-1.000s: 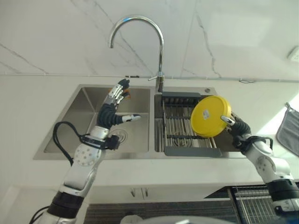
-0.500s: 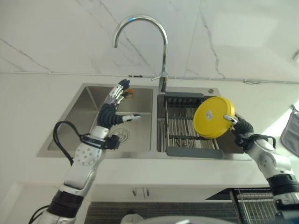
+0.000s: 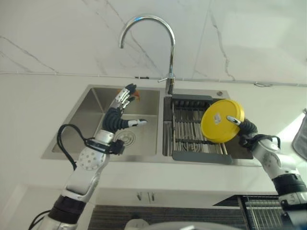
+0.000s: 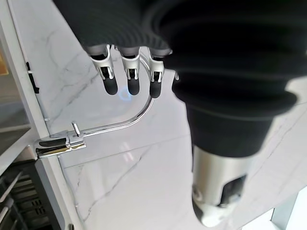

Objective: Place the dishes in the dishwasher.

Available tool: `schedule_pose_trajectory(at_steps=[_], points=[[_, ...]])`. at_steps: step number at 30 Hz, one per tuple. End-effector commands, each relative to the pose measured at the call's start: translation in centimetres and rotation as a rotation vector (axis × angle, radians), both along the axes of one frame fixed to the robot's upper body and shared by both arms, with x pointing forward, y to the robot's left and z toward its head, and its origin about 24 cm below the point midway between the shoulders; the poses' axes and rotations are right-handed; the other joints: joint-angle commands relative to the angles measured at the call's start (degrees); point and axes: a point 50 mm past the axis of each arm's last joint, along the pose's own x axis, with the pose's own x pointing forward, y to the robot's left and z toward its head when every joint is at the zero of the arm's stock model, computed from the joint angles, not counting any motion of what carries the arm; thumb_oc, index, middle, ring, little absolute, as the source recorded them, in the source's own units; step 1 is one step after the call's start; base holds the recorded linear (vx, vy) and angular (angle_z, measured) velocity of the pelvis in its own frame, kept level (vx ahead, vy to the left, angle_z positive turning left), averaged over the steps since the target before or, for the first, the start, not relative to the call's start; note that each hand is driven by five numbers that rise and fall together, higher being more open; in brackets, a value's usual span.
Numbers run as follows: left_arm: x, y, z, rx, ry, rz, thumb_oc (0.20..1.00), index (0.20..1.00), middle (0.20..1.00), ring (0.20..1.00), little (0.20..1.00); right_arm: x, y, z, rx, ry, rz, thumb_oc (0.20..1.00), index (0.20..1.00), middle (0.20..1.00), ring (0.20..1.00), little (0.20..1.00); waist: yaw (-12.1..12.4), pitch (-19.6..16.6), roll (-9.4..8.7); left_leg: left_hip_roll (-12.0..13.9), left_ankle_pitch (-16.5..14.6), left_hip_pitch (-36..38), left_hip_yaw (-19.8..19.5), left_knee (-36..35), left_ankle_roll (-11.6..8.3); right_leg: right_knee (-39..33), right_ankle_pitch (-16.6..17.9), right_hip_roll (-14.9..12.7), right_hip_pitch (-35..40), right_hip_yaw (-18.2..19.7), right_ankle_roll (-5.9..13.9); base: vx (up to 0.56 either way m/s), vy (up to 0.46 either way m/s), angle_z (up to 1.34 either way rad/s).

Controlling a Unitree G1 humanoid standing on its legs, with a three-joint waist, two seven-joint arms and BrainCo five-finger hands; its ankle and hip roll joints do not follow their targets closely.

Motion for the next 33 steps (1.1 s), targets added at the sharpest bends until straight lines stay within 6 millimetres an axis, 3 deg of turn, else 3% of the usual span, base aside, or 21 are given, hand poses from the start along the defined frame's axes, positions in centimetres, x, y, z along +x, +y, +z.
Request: schedule_pose_trajectory(at_steps=[1,6,8,9,12,16,33], points=[[1.2,-0.9,2.6,0.027,-0.12,-0.045,1.0,1.0,1.0,1.0,1.0,2.3,-1.9,4.8,-0.16,-0.118,-0.015,1.0,1.0,1.0,1.0,1.0,1.5,-0.3,0.31,-0.9,-5.4,3.0,-0.1,0.0,1.02,0.5,-4.1,-0.6,3.2,-1.8,0.84,0.0,0.007,0.04],[1.3,-1.0,2.6,0.027,-0.119,-0.042,1.0,1.0,1.0,1.0,1.0,2.4,-2.5,4.8,-0.164,-0.101,-0.034,1.0,1.0,1.0,1.0,1.0,1.7,-0.3,0.31,-1.0,-5.4,2.9,-0.4,0.0,1.0,0.5,-4.1,-0.5,3.3,-1.8,0.79,0.0,0.005,0.04],[1.4,-1.0,2.6,0.026,-0.117,-0.042,1.0,1.0,1.0,1.0,1.0,2.5,-2.8,4.8,-0.177,-0.094,-0.042,0.598,0.598,0.598,0.598,0.598,1.9,-0.4,0.34,-1.1,-5.4,2.9,-0.5,0.0,1.0,0.5,-4.1,-0.6,3.3,-1.9,0.84,0.0,0.0,0.0],[1.4,-1.0,2.6,0.027,-0.113,-0.042,1.0,1.0,1.0,1.0,1.0,2.6,-3.3,5.0,-0.238,-0.091,-0.049,0.2,0.2,0.2,0.2,0.2,2.1,-0.5,0.38,-1.3,-5.4,2.9,-0.5,0.0,1.09,0.5,-4.1,-0.7,3.4,-2.1,0.87,0.0,0.0,0.0],[1.4,-1.0,2.4,0.031,-0.109,-0.041,1.0,1.0,1.0,1.0,1.0,2.7,-3.9,5.3,-0.295,-0.082,-0.051,0.2,0.2,0.2,0.2,0.2,2.4,-0.4,0.37,-1.3,-5.3,2.8,-0.7,0.0,1.07,0.5,-4.0,-0.8,3.5,-2.3,0.96,0.0,0.0,0.0],[1.5,-0.9,2.3,0.029,-0.104,-0.03,1.0,1.0,1.0,1.0,1.0,2.8,-4.2,4.9,-0.239,-0.051,-0.074,0.2,0.2,0.2,0.2,0.2,2.8,-0.4,0.45,-1.6,-5.4,2.8,-1.1,0.0,1.18,0.5,-4.1,-0.8,3.7,-2.5,0.99,0.0,0.005,0.01],[1.6,-1.1,1.9,0.022,-0.078,-0.033,1.0,1.0,1.0,1.0,1.0,2.7,-1.6,3.6,0.015,-0.163,-0.095,0.2,0.2,0.2,0.2,0.2,3.0,-0.3,1.03,-2.2,-5.7,3.1,-1.6,0.0,1.77,0.5,-3.8,-1.3,4.0,-3.0,1.31,0.0,0.006,0.03]])
